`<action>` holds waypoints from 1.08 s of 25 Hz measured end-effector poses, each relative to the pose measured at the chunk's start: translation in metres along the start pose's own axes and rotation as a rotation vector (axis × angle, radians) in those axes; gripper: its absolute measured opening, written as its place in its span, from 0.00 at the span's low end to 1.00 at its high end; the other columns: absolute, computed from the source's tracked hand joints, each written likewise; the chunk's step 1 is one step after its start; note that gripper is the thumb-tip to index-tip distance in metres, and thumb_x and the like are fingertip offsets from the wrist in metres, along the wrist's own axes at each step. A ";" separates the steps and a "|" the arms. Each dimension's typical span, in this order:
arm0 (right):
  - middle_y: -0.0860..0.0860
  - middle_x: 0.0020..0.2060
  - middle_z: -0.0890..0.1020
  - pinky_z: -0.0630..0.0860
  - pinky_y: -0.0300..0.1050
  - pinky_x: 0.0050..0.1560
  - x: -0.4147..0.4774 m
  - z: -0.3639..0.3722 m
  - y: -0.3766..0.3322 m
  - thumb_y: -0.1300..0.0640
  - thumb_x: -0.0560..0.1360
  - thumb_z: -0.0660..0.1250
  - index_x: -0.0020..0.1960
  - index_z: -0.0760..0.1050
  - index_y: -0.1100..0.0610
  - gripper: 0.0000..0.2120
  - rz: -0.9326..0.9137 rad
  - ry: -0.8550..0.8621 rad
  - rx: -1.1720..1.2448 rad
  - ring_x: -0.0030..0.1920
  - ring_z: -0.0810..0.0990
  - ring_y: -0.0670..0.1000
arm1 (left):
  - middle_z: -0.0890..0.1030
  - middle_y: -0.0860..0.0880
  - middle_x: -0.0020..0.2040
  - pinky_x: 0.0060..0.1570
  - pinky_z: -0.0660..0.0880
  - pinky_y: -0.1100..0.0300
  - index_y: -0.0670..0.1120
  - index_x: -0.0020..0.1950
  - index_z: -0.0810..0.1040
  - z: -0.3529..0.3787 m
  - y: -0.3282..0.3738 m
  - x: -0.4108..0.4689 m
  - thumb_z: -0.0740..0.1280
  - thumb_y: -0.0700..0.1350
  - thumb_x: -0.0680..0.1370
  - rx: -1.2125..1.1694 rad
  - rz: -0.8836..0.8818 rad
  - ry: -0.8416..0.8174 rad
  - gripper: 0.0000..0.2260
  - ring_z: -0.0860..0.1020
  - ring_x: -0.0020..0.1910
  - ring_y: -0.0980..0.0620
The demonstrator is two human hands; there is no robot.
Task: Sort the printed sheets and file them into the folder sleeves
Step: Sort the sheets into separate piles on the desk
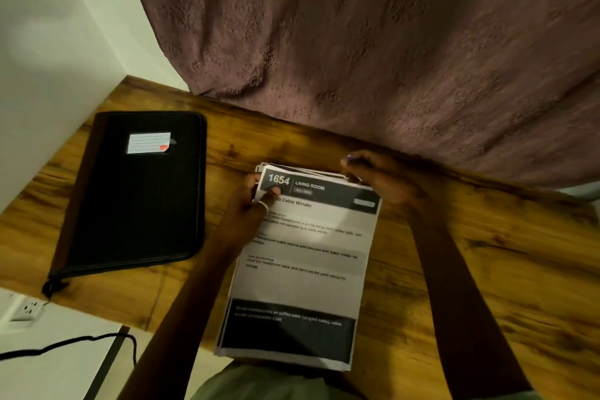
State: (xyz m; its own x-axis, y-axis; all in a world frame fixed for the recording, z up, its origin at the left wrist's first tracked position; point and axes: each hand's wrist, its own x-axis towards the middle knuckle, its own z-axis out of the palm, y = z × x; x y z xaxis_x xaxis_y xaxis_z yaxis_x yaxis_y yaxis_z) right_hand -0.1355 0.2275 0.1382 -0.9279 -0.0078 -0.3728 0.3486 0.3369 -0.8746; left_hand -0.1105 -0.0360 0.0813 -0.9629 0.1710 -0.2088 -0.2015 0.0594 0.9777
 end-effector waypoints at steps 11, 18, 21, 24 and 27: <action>0.49 0.52 0.85 0.77 0.64 0.58 -0.078 0.040 0.085 0.47 0.71 0.71 0.57 0.78 0.47 0.15 0.168 0.143 0.485 0.52 0.85 0.54 | 0.85 0.51 0.48 0.37 0.81 0.58 0.49 0.59 0.75 0.008 0.001 0.016 0.69 0.49 0.80 -0.098 -0.156 0.289 0.10 0.85 0.43 0.52; 0.46 0.53 0.84 0.78 0.48 0.52 -0.099 0.017 0.119 0.56 0.77 0.69 0.58 0.78 0.52 0.11 0.114 0.442 0.455 0.51 0.83 0.50 | 0.85 0.49 0.52 0.46 0.82 0.48 0.52 0.60 0.76 0.056 0.001 0.019 0.67 0.53 0.80 -0.105 -0.299 0.069 0.10 0.85 0.48 0.49; 0.47 0.55 0.84 0.78 0.50 0.54 -0.114 -0.015 0.146 0.54 0.77 0.69 0.61 0.78 0.52 0.13 0.148 0.581 0.449 0.53 0.83 0.50 | 0.82 0.51 0.58 0.56 0.79 0.50 0.54 0.61 0.74 0.099 -0.021 -0.002 0.66 0.50 0.81 -0.003 -0.313 -0.120 0.09 0.82 0.53 0.53; 0.50 0.56 0.83 0.78 0.57 0.58 -0.128 -0.052 0.177 0.52 0.75 0.71 0.61 0.77 0.52 0.16 0.209 0.680 0.393 0.56 0.82 0.54 | 0.78 0.50 0.66 0.60 0.74 0.57 0.51 0.67 0.70 0.147 -0.044 -0.018 0.64 0.46 0.83 0.136 -0.319 -0.251 0.13 0.77 0.62 0.52; 0.51 0.55 0.83 0.81 0.53 0.54 -0.140 -0.076 0.200 0.53 0.77 0.68 0.62 0.76 0.54 0.15 0.200 0.680 0.338 0.53 0.83 0.53 | 0.74 0.49 0.71 0.51 0.73 0.69 0.47 0.73 0.65 0.189 -0.058 -0.019 0.62 0.43 0.83 0.248 -0.311 -0.303 0.18 0.75 0.66 0.51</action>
State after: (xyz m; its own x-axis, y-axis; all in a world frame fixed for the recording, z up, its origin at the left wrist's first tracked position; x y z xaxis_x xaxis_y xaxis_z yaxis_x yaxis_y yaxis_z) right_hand 0.0542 0.3681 0.0388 -0.6826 0.6375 -0.3573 0.4377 -0.0348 -0.8984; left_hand -0.0461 0.1434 0.0241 -0.7609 0.3842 -0.5229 -0.3867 0.3786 0.8409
